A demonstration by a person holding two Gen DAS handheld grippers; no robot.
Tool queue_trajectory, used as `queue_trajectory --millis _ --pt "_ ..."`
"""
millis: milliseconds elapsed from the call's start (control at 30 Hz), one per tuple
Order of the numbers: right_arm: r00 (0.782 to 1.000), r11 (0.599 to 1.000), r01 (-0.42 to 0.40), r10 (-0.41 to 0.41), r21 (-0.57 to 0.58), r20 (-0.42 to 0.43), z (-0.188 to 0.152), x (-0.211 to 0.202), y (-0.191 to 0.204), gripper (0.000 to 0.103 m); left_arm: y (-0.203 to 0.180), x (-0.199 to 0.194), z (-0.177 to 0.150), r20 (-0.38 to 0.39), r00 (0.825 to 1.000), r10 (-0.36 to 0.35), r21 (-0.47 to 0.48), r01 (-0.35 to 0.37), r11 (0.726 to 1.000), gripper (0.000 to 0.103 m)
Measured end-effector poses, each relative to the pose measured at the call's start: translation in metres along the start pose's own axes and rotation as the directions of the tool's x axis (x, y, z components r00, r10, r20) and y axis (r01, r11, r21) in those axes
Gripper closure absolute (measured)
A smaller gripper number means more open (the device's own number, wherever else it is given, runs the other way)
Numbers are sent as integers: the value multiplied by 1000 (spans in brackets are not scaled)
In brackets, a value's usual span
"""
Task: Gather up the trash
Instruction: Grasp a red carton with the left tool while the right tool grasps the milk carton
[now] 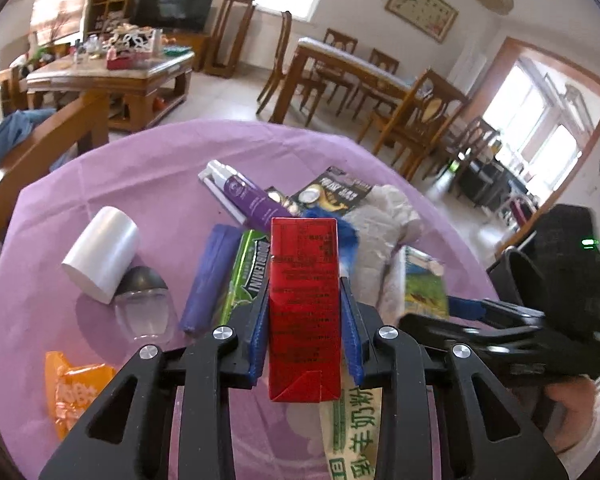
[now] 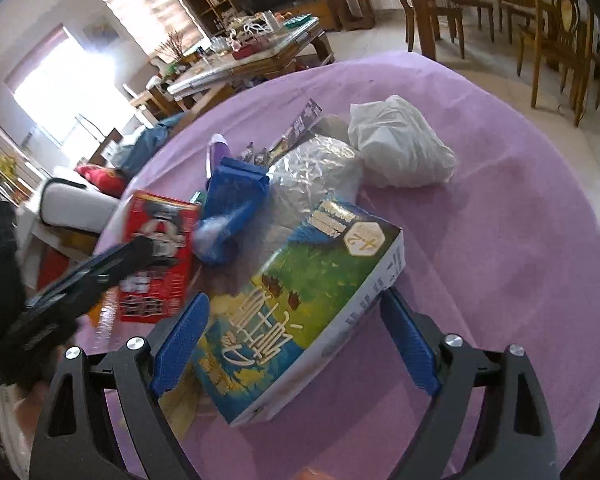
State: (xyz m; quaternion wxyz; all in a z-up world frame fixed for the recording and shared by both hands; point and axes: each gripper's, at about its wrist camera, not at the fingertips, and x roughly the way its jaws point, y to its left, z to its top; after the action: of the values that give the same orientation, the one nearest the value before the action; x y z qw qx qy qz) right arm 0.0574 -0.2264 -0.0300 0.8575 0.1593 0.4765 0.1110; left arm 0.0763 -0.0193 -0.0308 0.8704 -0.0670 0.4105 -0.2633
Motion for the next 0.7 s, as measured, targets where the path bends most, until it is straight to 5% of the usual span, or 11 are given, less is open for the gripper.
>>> queue_trajectory --millis 100,300,367,433,533,600,633,700 --pt "1000 1000 1 0 -27 7 -2 -1 1 22 0 -13 0 32 999 -6 6 6 1000 72" --pt "999 998 12 -9 -58 41 -6 -17 -5 49 -12 -33 -3 65 997 -29 20 28 999 72" --pt "997 999 7 -4 -45 71 -8 -27 -13 74 -15 -35 -5 68 997 -28 27 26 999 72" --pt "997 999 14 -11 -39 80 -10 -37 -22 82 -21 -37 -8 67 997 -34 27 32 999 72" --pt "997 999 9 -6 -40 80 -10 -41 -24 78 -24 -36 -8 66 997 -31 28 30 999 72" --pt "997 999 -21 23 -33 72 -11 -38 -21 40 -27 -35 -9 66 997 -30 26 28 999 72" --pt "996 999 -39 41 -24 84 -11 -37 -18 7 -26 -34 -9 66 997 -29 25 28 999 72" --pt "994 998 -59 60 -6 93 -9 -33 -12 6 -25 -33 -8 67 997 -29 23 27 999 72"
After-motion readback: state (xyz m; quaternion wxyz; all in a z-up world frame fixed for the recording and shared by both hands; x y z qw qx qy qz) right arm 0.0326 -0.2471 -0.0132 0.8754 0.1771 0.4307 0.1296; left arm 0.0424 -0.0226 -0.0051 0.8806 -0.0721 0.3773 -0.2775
